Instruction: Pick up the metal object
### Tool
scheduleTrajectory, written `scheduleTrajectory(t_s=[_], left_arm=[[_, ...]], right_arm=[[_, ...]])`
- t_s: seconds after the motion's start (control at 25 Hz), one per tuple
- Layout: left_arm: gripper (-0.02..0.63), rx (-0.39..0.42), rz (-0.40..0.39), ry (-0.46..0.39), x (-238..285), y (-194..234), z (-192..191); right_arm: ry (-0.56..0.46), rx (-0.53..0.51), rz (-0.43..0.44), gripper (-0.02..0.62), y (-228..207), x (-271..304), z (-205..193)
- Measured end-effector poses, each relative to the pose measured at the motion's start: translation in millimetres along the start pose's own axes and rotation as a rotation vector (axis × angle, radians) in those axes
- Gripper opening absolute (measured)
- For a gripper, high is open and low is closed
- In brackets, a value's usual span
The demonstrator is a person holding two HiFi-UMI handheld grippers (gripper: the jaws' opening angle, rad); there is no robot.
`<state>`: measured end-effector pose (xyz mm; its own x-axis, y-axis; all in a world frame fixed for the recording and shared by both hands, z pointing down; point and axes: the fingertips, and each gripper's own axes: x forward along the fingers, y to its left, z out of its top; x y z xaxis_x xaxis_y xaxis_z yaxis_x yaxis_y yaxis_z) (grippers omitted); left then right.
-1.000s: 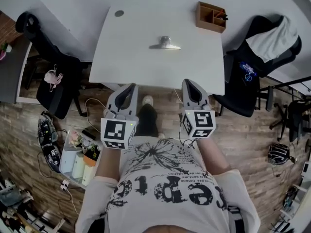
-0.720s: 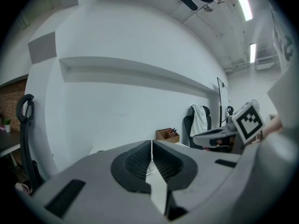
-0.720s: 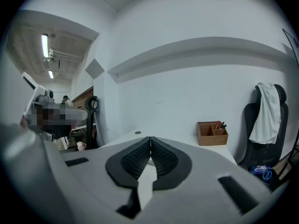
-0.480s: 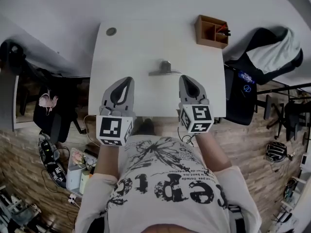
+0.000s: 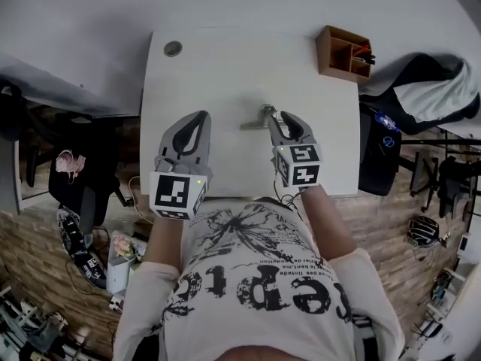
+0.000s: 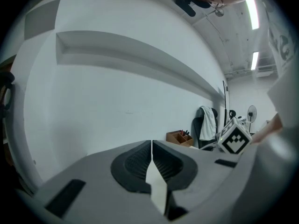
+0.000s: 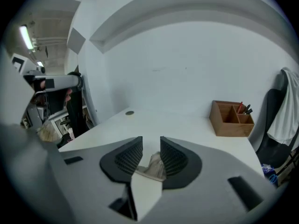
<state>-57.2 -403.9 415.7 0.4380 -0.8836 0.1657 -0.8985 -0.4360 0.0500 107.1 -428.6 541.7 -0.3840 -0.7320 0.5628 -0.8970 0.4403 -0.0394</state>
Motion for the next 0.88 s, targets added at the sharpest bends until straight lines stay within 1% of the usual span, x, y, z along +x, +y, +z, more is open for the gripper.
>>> scheduleTrajectory(t_s=[0.12, 0.24, 0.36, 0.52, 0.72, 0.88], left_arm=[[0.011, 0.009, -0.002, 0.036, 12, 11, -16], [0.011, -0.009, -0.003, 0.066, 21, 22, -25], [0.011, -0.023, 0.002, 0.087, 30, 30, -33], [0.011, -0.011, 0.015, 0.109, 37, 43, -46], [0.011, -0.036, 0.037, 0.152, 40, 59, -63], [0.011, -0.049, 0.046, 0.174, 41, 67, -72]], right_arm=[[0.098, 0.000, -0.005, 0.128, -3, 28, -24], [0.171, 0.002, -0.018, 0.171, -7, 51, -42], [0.233, 0.028, -0.030, 0.224, -11, 68, -59], [0.292, 0.074, -0.075, 0.267, -22, 85, -76], [0.361, 0.139, -0.089, 0.279, -23, 100, -91], [0.378, 0.194, -0.106, 0.291, -22, 105, -98]])
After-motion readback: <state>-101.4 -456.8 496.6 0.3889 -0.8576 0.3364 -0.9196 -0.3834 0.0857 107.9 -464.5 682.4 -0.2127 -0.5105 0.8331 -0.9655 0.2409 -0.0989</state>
